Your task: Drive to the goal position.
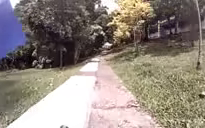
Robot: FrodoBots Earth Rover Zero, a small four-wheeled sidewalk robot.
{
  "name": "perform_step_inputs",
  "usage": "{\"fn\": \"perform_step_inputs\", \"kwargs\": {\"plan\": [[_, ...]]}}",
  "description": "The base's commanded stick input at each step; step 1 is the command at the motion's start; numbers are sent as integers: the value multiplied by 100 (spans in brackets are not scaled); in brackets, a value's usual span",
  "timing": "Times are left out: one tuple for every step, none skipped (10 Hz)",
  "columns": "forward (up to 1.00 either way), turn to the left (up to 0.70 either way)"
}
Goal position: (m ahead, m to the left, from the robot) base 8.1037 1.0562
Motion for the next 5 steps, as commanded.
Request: {"fn": "perform_step_inputs", "kwargs": {"plan": [[50, 0], [50, 4], [50, 45], [50, 19], [50, 0]]}}
